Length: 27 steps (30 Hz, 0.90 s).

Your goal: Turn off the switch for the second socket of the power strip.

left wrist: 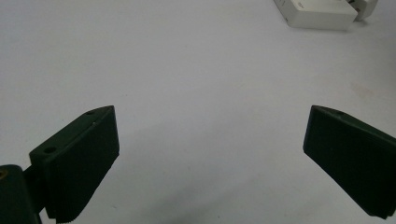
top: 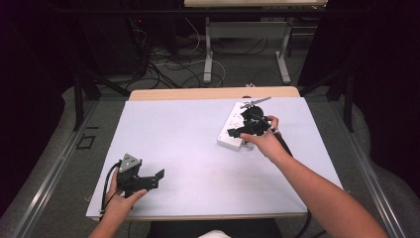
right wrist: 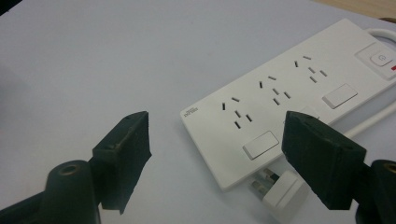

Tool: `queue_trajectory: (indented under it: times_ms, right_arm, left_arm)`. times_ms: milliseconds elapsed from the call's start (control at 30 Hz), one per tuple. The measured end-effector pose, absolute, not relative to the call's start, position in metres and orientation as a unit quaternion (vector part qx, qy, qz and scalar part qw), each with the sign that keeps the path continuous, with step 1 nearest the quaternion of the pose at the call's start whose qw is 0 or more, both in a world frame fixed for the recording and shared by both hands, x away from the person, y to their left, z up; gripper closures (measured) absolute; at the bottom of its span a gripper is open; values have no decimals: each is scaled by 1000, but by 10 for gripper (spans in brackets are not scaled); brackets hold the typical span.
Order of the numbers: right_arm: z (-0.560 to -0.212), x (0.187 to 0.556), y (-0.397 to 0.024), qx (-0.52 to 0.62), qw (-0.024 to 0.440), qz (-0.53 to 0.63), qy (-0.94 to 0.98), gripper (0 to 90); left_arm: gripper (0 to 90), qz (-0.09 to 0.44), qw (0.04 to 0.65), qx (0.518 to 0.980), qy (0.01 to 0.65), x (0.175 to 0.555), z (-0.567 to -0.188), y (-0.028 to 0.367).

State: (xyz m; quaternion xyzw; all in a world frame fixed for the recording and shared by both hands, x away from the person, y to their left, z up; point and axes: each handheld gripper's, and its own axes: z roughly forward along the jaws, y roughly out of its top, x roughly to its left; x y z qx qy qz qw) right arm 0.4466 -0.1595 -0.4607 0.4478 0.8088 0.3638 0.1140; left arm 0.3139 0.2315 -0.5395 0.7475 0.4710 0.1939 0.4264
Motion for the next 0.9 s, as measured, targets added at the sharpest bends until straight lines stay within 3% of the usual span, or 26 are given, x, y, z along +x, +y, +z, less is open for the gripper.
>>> queue_trajectory:
  times_ms: [300, 900]
  right_arm:
    - [-456, 435, -156, 430, 122, 370, 814, 154]
    - [-467, 405, -157, 406, 150, 387, 814, 141]
  left_arm:
    - [34, 195, 425, 750, 469, 314, -539, 232]
    - [35, 195, 426, 748, 471, 312, -538, 232]
